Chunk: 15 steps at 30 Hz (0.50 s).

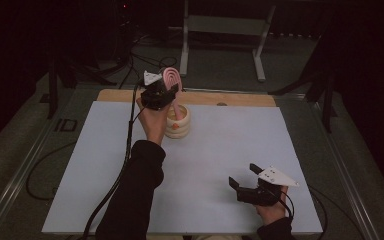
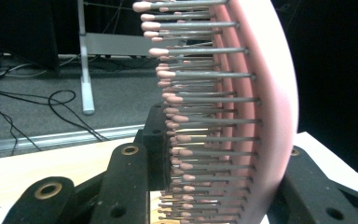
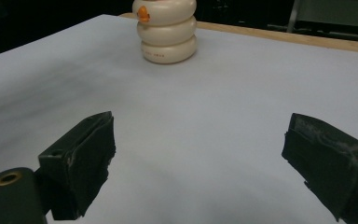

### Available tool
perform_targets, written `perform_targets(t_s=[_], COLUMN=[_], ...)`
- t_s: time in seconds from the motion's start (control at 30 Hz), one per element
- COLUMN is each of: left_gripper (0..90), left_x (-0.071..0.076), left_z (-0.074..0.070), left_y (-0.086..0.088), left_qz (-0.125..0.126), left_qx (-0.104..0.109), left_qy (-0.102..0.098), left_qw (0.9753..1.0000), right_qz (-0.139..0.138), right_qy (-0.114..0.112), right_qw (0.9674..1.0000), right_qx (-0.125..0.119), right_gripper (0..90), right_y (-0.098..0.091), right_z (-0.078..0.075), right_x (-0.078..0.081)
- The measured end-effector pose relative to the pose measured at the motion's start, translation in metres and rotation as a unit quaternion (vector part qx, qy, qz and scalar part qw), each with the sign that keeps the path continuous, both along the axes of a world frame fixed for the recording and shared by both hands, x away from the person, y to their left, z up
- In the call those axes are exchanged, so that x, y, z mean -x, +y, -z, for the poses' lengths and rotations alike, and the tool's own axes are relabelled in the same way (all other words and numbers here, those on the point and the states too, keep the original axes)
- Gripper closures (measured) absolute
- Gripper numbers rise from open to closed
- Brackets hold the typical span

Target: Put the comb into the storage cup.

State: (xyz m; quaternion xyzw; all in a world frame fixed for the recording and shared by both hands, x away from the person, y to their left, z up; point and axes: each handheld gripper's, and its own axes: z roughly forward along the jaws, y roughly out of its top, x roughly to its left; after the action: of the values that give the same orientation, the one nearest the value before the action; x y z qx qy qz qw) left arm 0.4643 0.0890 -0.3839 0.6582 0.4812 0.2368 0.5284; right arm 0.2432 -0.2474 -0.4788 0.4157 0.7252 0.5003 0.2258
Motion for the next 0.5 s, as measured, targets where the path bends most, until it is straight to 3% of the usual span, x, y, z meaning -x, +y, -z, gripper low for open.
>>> perform_targets(t_s=[0.5], left_gripper=[64.5], left_x=[0.0], left_z=[0.011], left_y=[-0.005], left_qz=[0.002], left_qx=[0.004], left_qy=[0.008], left_qw=[1.0], right_qz=[-0.002], right_qy=[0.0], right_qw=[1.0], right_qx=[0.001], right_gripper=[8.8], right_y=[0.0], right_z=[0.0], right_x=[0.0])
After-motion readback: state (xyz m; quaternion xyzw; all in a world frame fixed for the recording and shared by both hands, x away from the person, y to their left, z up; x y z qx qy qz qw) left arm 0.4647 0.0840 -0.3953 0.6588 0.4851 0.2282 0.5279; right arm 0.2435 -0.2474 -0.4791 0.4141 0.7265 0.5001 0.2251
